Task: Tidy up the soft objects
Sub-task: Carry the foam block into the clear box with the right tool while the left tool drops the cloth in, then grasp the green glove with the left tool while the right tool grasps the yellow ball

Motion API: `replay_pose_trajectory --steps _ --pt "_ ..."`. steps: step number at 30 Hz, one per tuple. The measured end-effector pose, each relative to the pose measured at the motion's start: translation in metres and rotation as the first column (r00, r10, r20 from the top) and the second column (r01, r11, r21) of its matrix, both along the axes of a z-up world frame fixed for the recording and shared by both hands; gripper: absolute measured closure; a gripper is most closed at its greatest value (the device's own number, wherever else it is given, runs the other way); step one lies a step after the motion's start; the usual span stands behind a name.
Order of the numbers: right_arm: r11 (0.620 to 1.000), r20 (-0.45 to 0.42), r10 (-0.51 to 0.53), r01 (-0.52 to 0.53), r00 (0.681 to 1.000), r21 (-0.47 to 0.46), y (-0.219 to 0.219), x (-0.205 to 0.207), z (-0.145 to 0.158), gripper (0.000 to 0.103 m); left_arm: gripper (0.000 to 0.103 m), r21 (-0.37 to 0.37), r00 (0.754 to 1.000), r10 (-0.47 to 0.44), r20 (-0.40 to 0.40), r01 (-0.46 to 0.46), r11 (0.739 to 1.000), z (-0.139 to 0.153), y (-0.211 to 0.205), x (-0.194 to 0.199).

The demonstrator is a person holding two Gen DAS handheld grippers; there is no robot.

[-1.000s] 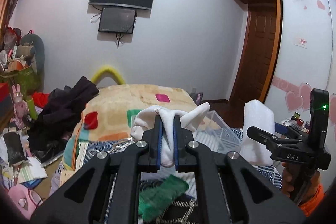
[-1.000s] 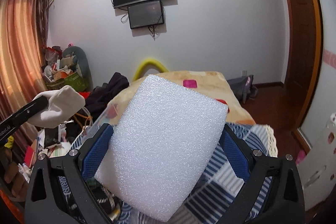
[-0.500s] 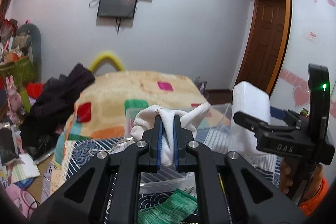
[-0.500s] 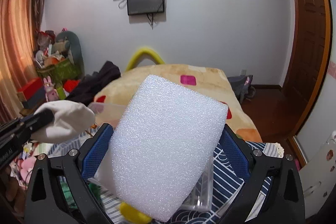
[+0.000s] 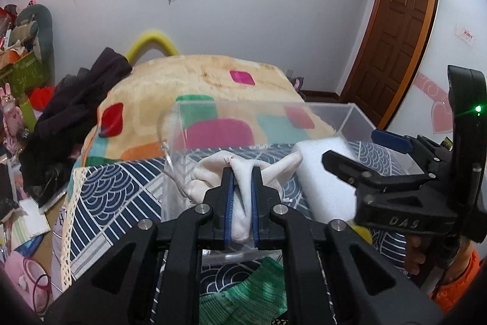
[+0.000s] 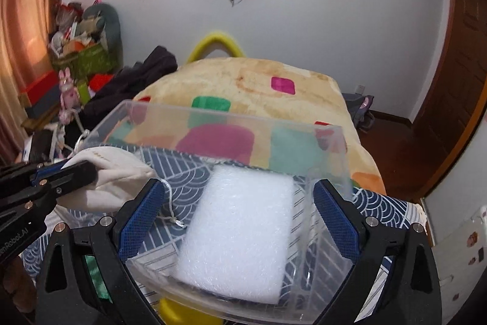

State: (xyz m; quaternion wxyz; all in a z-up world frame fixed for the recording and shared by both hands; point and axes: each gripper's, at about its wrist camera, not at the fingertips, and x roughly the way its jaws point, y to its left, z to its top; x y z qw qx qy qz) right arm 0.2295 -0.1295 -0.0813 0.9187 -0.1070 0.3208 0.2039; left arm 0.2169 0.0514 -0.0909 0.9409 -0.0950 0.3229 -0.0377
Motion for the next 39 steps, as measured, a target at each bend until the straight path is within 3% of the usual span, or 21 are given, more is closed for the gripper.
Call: replay_pose_trajectory --steps 5,13,22,30,39 --pt "1.0 -0.014 0.028 -0.028 1.0 -0.006 0.001 -0.001 0.002 0.004 0.092 -0.002 1.0 -0.005 -0.017 0.005 1.0 -0.002 0.0 -0.003" --pt "0.998 0.002 0.038 -0.038 0.999 0.056 -0.004 -0.009 0.014 0.001 0.047 0.016 1.0 0.012 0.026 -0.013 1.0 0.013 -0.002 -0.018" --pt "0.992 0.079 0.03 -0.039 0.996 0.117 -0.016 -0.037 0.035 0.0 0.013 0.07 0.988 0.029 0.15 -0.04 0.997 0.047 -0.007 -0.058" --pt "0.991 0.136 0.016 -0.034 0.991 0.128 -0.022 -0.064 0.036 0.0 0.004 0.086 0.985 0.011 0.17 -0.026 0.996 0.05 -0.01 -0.083" --pt "0.99 0.094 0.031 -0.043 0.995 0.133 -0.026 -0.076 0.013 0.0 0.003 0.075 0.996 0.026 0.08 -0.032 0.997 0.015 -0.001 -0.088"
